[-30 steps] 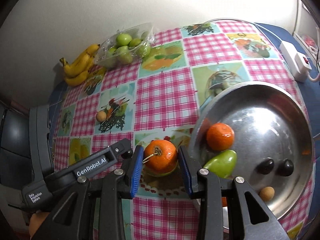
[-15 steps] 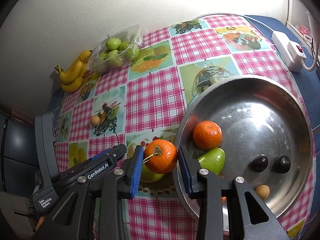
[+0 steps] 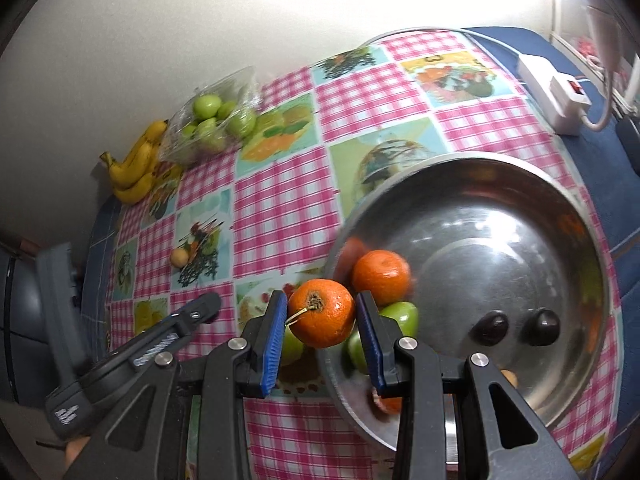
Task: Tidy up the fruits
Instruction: 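Close the left tool on the dark plum while the right tool lifts the orange, then carry the plum in the left tool while the right tool carries the orange over the tray, then open the right tool to drop the orange while the left tool releases the plum, then pull both open tools back from the tray toward the table fruits, then move the right tool to the large green fruit on the cloth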
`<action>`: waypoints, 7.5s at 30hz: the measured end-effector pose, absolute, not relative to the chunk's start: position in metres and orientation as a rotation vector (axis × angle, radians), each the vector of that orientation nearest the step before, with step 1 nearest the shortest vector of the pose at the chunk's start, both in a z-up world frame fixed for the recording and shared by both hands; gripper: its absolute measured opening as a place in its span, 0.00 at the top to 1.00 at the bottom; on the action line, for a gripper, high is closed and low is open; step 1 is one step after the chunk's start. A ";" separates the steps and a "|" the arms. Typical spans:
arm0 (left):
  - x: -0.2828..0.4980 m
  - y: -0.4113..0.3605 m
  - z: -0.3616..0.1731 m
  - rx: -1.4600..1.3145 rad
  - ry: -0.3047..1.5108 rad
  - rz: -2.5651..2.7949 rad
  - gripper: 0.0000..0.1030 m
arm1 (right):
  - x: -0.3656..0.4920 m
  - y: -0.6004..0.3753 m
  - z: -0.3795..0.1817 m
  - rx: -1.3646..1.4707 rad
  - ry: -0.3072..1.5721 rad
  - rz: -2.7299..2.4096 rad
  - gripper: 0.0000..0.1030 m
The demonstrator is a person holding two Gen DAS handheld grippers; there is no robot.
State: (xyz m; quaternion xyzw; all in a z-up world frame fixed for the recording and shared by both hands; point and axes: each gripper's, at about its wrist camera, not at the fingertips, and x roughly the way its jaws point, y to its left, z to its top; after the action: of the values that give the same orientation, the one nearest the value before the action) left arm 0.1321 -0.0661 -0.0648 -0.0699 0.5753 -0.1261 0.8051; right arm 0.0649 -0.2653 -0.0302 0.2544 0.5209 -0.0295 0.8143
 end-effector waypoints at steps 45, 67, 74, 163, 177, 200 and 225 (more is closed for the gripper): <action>0.051 -0.256 -0.068 0.270 1.194 -0.619 0.73 | 0.032 -0.374 -0.075 0.608 1.147 -0.337 0.63; 0.054 -0.256 -0.076 0.265 1.231 -0.609 0.72 | 0.033 -0.372 -0.077 0.594 1.174 -0.335 0.62; 0.055 -0.255 -0.077 0.241 1.251 -0.612 0.70 | 0.034 -0.371 -0.075 0.572 1.190 -0.336 0.62; 0.120 -0.098 -0.051 -0.085 1.230 -0.078 0.00 | 0.048 -0.325 -0.046 0.359 1.150 -0.305 0.02; 0.119 -0.085 -0.035 -0.079 1.177 -0.068 0.00 | 0.051 -0.314 -0.039 0.335 1.118 -0.271 0.01; 0.123 0.022 -0.027 -0.190 1.177 0.041 0.00 | 0.080 -0.204 -0.038 0.256 1.136 0.039 0.02; 0.121 0.028 -0.032 -0.288 1.222 -0.009 0.00 | 0.092 -0.160 -0.068 0.073 1.226 0.040 0.33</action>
State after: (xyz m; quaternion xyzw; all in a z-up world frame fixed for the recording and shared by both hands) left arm 0.1212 0.0280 -0.0323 -0.1347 0.5716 -0.0040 0.8094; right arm 0.0919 -0.1603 -0.0677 0.0341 0.5753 0.0188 0.8170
